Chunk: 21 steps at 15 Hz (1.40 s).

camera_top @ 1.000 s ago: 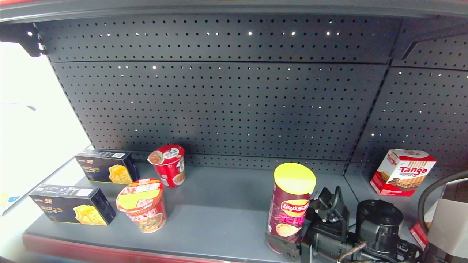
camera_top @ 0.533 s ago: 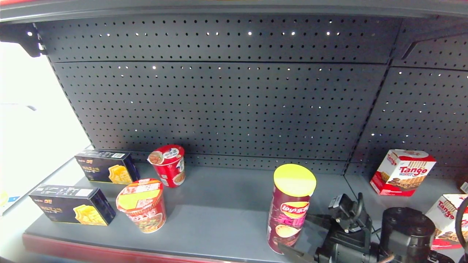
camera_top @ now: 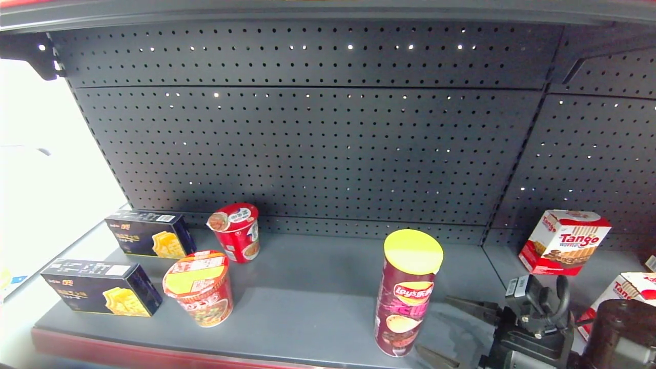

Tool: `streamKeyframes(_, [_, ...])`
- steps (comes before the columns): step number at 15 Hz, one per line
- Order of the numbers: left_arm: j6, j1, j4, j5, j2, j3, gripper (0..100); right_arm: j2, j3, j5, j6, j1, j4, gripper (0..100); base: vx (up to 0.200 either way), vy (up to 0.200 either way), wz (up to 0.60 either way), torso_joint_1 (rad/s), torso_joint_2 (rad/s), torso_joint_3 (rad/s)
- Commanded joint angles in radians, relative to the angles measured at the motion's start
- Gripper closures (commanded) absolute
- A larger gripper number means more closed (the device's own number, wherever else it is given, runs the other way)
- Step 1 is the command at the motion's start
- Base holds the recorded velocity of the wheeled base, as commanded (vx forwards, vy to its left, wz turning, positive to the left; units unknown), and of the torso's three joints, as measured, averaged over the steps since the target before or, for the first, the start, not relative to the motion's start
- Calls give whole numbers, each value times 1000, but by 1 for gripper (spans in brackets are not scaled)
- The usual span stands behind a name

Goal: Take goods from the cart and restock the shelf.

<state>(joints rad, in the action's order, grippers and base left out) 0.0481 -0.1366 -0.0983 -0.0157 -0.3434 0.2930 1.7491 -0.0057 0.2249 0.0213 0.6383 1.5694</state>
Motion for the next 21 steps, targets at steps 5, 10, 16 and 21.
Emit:
streamKeyframes(5, [-1, 0, 0, -10, 11, 5, 100, -106, 4, -45, -1, -11, 1, 0, 0, 0, 0, 0, 0, 0])
streamKeyframes(10, [-1, 0, 0, -10, 11, 6, 100, -188, 6, -61, -7, -31, 1, 0, 0, 0, 0, 0, 0, 0])
streamKeyframes(16, [-1, 2, 0, -24, 21, -2, 100, -329, 4, -59, -49, -92, -38, 0, 0, 0, 0, 0, 0, 0])
streamKeyframes(21, [-2, 0, 2, -32, 21, 15, 100, -491, 4, -59, -89, -144, -204, 0, 0, 0, 0, 0, 0, 0])
